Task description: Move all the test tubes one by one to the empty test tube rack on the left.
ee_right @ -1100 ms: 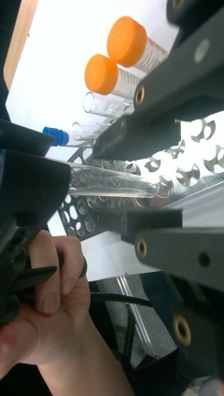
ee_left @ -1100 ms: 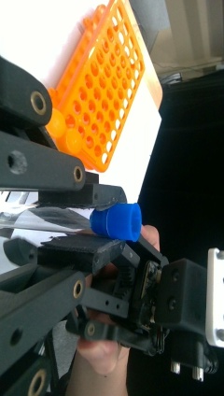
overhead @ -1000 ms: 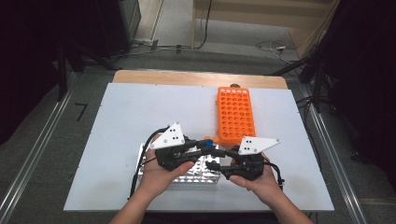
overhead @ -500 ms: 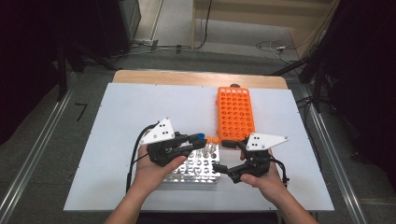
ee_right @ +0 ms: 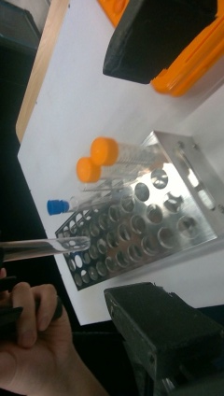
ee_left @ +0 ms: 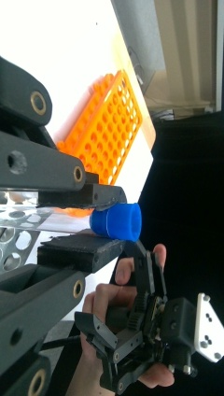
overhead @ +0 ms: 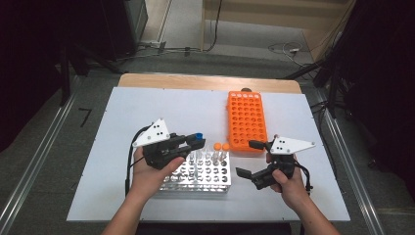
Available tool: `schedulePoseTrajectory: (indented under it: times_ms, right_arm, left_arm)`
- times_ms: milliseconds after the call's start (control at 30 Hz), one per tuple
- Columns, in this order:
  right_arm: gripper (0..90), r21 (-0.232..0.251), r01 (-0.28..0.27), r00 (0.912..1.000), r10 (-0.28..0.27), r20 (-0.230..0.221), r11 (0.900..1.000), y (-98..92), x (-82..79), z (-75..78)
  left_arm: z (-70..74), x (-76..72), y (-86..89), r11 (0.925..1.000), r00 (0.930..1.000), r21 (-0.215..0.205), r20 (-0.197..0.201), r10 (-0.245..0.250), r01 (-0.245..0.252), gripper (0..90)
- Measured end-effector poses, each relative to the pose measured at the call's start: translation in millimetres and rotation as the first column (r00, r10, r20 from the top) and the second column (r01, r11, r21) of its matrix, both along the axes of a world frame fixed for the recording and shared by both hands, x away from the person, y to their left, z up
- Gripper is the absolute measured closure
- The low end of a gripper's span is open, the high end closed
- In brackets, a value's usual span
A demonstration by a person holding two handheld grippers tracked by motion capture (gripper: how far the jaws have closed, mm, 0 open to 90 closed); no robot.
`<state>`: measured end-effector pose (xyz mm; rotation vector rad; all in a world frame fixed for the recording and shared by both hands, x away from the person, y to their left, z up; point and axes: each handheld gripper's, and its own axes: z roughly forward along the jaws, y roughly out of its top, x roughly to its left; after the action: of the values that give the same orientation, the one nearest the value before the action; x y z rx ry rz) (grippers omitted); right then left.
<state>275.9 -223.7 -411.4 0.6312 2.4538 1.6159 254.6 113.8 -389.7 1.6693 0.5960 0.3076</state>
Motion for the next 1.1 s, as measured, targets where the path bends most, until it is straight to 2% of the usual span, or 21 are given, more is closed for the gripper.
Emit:
schedulePoseTrajectory:
  times_ms: [167, 400, 600, 833, 1100]
  right_arm:
    - [0.0, -0.014, 0.035, 0.9994, -0.035, 0.007, 0.999, -17.2, -1.1, -4.0]
    - [0.0, 0.002, 0.099, 0.9950, -0.099, 0.011, 0.995, -44.2, -1.1, -1.8]
    - [0.0, -0.010, 0.170, 0.9850, -0.169, 0.032, 0.985, -69.9, 1.6, -3.7]
    - [0.0, -0.032, 0.236, 0.9717, -0.236, 0.020, 0.971, -94.9, 8.9, -13.5]
    - [0.0, -0.035, 0.276, 0.9612, -0.276, -0.004, 0.961, -111.4, 19.1, -22.9]
  left_arm:
    - [-0.6, 2.7, 10.0, 0.9995, 0.9996, -0.010, -0.003, 0.029, -0.029, 76.9]
    - [-2.1, 5.9, 20.8, 0.9979, 0.9979, -0.010, -0.001, 0.064, -0.064, 76.9]
    - [-5.1, 9.3, 28.4, 0.9956, 0.9957, -0.018, -0.006, 0.092, -0.092, 76.9]
    - [-13.1, 15.3, 33.0, 0.9921, 0.9922, -0.015, -0.014, 0.124, -0.124, 76.9]
    - [-23.9, 21.8, 36.2, 0.9865, 0.9867, -0.032, -0.031, 0.160, -0.161, 76.9]
